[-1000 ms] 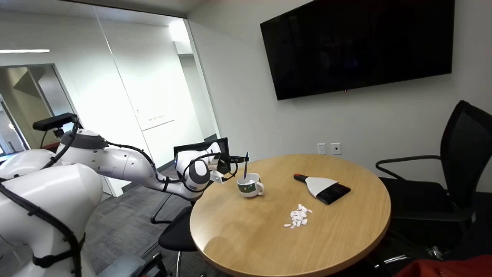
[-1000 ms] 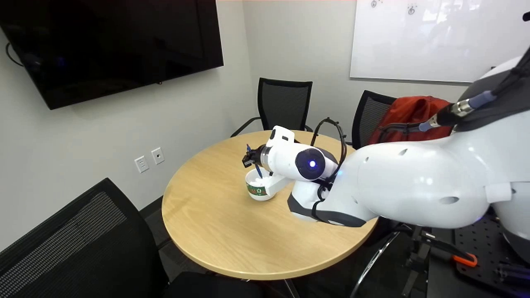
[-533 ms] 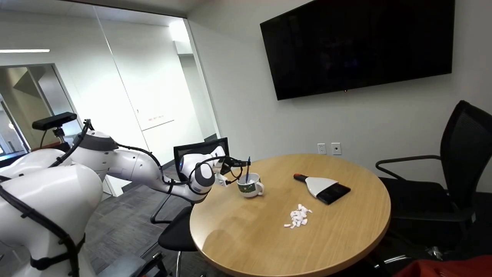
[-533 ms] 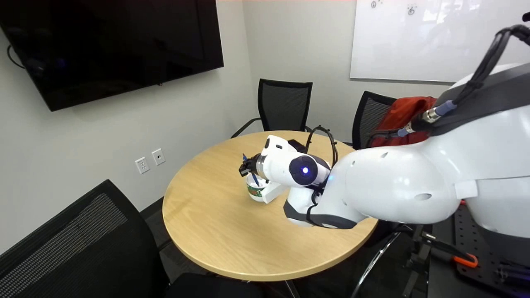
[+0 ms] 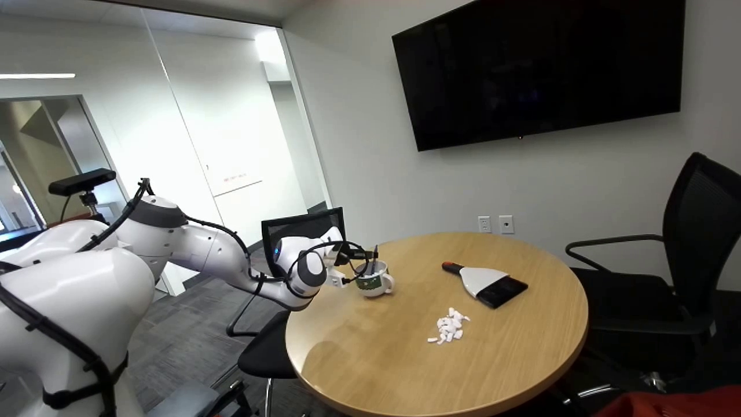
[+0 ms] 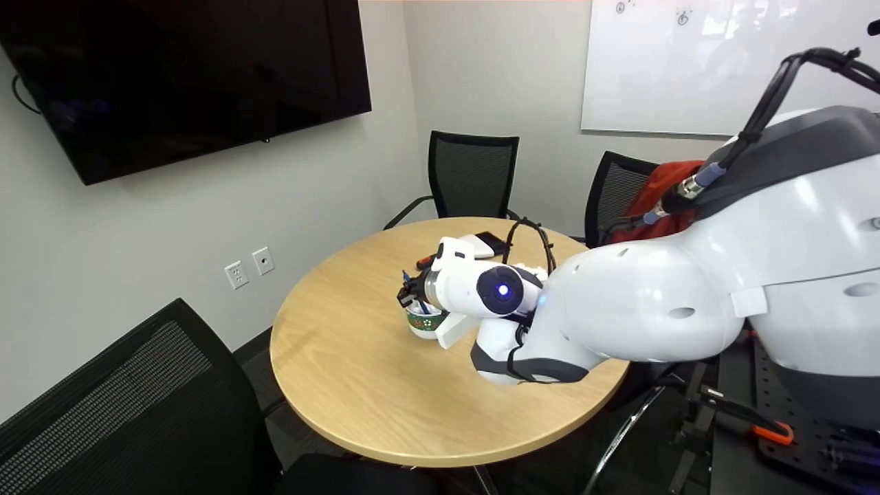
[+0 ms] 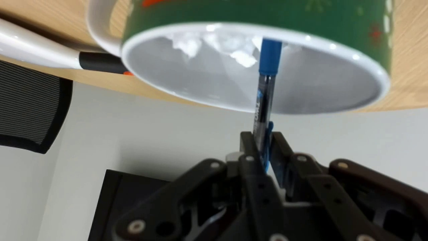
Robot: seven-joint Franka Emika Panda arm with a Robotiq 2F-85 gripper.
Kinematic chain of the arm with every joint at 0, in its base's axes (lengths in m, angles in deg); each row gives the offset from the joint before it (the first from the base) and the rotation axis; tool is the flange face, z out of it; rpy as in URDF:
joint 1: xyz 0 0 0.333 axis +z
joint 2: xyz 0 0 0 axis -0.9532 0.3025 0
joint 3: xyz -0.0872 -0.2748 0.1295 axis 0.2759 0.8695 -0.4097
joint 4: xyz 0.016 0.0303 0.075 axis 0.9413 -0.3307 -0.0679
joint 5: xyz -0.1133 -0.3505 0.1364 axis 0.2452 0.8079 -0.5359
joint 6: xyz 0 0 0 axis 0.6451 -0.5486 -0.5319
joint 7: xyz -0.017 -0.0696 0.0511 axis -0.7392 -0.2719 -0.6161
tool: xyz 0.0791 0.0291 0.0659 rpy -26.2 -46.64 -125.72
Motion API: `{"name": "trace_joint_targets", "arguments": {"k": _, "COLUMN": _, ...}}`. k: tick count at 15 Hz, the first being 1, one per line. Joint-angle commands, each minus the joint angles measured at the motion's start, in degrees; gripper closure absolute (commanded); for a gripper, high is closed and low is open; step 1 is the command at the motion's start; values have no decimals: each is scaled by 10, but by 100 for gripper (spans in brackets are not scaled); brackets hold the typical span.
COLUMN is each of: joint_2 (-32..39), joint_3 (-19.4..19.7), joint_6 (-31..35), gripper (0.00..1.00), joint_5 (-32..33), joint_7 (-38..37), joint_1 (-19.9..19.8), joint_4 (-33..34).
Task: Use the pen to stir the contents in the mug then empty the mug.
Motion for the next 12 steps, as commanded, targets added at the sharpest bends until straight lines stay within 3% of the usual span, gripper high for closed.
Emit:
{"name": "trace_joint_targets", "arguments": {"k": 1, "joint_2": -17, "joint_3": 4, "joint_6": 0, "gripper": 96, "joint_5": 0, "joint_7": 0, "joint_1": 12, "joint_4": -27}}
{"name": "trace_joint_targets", "arguments": {"k": 5, "joint_2": -1, "joint_3": 24, "joint_6": 0, "gripper": 96, "joint_5": -31, "joint_7": -7, "joint_1": 24, "joint_4": -22}}
{"name": "trace_joint_targets", "arguments": {"k": 9, "joint_2": -3, "joint_3": 40, "joint_6": 0, "gripper": 96, "joint_5": -147, "joint_7": 82, "joint_1": 46, "joint_4": -46}}
{"name": "trace_joint_targets", "arguments": {"k": 12, "joint_2": -4, "joint_3": 32, "joint_6": 0, "gripper": 96, "joint_5": -187, "joint_7": 134, "joint_1": 45, "joint_4": -58}}
